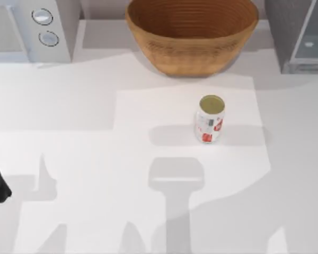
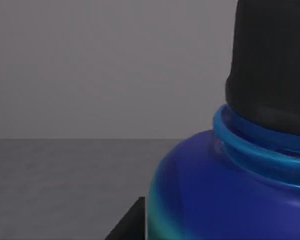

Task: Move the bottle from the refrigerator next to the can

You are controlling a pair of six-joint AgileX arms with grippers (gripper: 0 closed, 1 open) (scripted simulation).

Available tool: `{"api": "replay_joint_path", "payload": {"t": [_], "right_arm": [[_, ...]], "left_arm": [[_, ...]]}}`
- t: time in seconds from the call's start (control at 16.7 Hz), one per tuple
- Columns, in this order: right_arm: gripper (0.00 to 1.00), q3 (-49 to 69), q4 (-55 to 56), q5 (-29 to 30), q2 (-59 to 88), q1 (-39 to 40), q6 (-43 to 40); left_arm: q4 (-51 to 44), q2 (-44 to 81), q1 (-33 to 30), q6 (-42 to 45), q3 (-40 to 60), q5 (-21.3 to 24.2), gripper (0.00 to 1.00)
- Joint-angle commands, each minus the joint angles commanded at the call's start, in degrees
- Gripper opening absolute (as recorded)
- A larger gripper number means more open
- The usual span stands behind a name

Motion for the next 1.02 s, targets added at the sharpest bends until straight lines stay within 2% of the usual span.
{"api": "replay_joint_path", "payload": {"t": [0.06, 0.12, 0.66, 1.02], "right_arm": [[0.02, 0.00, 0.00, 0.00, 0.00, 0.00, 0.00], [0.00, 0.00, 0.00, 0.00, 0.00, 0.00, 0.00], [0.00, 0.03, -0.19, 0.00, -0.34, -0.20, 0.08], [0.00, 1.30, -7.75, -0.08, -6.43, -0.20, 0.15]], "left_arm": [[0.00, 0.00, 0.00, 0.00, 0.00, 0.00, 1.00], [0.00, 0.00, 0.00, 0.00, 0.00, 0.00, 1.00], [0.00, 0.00, 0.00, 0.00, 0.00, 0.00, 1.00], [0.00, 0.00, 0.00, 0.00, 0.00, 0.00, 1.00]]}}
